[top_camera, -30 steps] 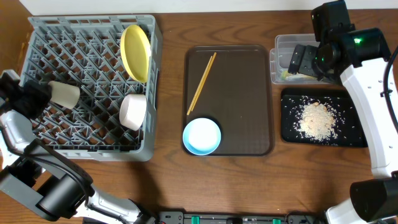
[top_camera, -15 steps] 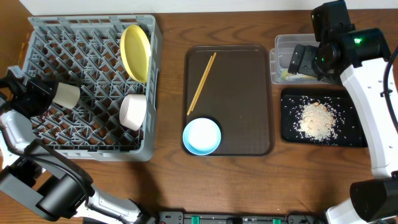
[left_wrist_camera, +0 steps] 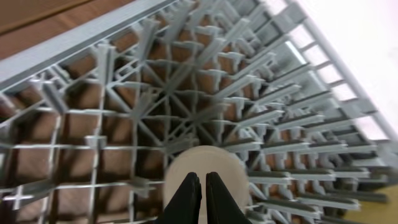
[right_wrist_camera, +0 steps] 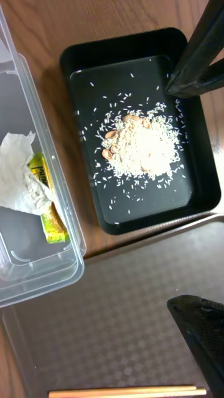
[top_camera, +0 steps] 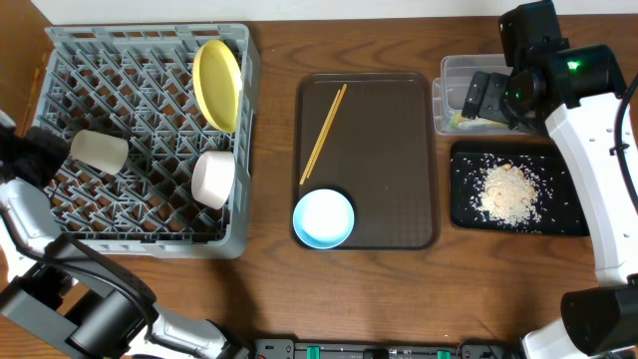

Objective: Sort waste into correct bins and load items into the dishwasher

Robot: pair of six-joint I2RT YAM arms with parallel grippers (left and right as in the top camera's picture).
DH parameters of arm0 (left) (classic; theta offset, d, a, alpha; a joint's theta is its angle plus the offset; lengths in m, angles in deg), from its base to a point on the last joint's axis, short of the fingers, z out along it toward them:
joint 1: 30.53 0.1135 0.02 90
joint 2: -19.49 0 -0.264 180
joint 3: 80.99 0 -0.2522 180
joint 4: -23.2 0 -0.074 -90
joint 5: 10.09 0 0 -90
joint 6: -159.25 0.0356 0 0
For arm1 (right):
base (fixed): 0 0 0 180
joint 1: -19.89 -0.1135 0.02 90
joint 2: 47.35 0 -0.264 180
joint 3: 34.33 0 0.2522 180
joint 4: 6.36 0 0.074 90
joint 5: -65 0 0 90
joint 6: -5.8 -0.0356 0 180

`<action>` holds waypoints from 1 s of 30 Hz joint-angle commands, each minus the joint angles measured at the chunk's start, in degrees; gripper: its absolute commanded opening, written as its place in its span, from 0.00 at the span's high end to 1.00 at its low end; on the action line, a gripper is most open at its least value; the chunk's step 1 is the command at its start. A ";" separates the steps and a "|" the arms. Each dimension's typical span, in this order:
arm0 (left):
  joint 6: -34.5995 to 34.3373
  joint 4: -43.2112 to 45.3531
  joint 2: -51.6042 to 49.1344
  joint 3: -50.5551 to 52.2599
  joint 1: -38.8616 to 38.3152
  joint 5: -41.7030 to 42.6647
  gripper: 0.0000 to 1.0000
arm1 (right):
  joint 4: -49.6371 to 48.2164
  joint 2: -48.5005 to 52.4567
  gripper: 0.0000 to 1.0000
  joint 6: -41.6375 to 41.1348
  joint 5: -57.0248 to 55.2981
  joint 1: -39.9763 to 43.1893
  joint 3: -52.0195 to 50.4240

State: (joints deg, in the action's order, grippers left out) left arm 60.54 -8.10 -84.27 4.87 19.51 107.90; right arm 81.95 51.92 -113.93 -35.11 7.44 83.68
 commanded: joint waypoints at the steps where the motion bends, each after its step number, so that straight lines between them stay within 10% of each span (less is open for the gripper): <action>1: 1.09 -0.15 -2.62 -0.04 -0.39 0.33 0.92 | 0.02 -0.57 0.01 -0.42 -0.57 0.07 0.15; 25: 0.92 -5.42 -2.40 -0.02 -6.03 10.58 0.92 | 0.02 -0.57 0.01 -0.42 -0.59 0.07 0.15; 29: 0.92 -2.08 4.07 -0.02 -5.35 9.94 0.83 | 0.02 -0.57 0.01 -0.42 -0.57 0.04 0.15; 30: 0.92 -1.62 5.46 -0.02 -5.14 9.97 0.66 | 0.02 -0.57 0.01 -0.42 -0.57 0.04 0.15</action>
State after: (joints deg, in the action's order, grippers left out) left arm 60.54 -11.07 -85.80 5.09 13.50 117.01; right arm 81.92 51.92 -113.93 -35.11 7.44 83.68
